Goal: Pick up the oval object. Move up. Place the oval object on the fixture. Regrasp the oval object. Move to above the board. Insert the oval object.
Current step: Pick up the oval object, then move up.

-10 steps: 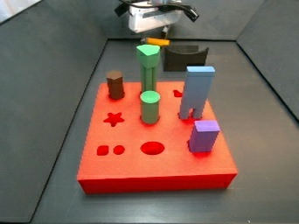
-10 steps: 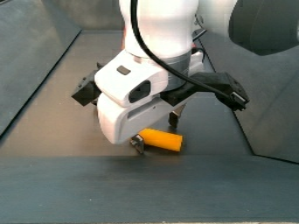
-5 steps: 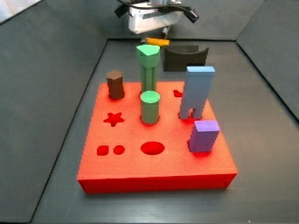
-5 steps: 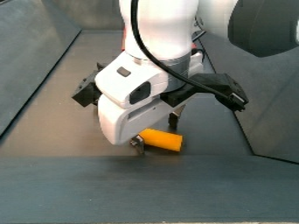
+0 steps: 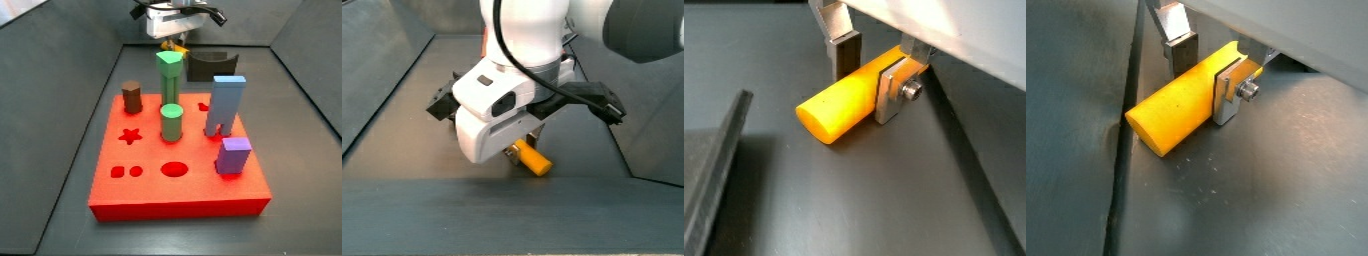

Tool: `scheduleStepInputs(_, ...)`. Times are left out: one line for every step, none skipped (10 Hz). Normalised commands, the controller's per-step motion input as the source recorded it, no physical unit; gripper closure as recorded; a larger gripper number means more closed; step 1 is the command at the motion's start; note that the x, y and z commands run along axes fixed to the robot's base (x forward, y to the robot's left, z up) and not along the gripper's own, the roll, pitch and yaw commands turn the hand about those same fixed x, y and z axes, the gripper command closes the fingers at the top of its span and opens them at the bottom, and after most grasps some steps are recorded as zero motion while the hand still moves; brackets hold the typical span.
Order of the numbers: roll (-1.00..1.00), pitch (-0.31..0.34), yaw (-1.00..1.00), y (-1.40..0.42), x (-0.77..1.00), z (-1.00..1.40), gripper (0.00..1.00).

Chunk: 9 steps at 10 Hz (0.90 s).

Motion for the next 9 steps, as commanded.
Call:
scheduleStepInputs(0.00,0.000,0.00,0.00,0.00,0.00,1.00)
scheduleStepInputs(0.00,0.000,0.00,0.00,0.00,0.00,1.00)
scheduleStepInputs(0.00,0.000,0.00,0.00,0.00,0.00,1.00)
scheduleStepInputs(0.00,0.000,0.00,0.00,0.00,0.00,1.00)
scheduleStepInputs(0.00,0.000,0.00,0.00,0.00,0.00,1.00)
scheduleStepInputs(0.00,0.000,0.00,0.00,0.00,0.00,1.00)
scheduleStepInputs(0.00,0.000,0.00,0.00,0.00,0.83,1.00)
scheduleStepInputs(0.00,0.020,0.03,0.00,-0.04,0.80,1.00)
scheduleStepInputs(0.02,0.034,0.03,0.00,-0.05,0.68,1.00)
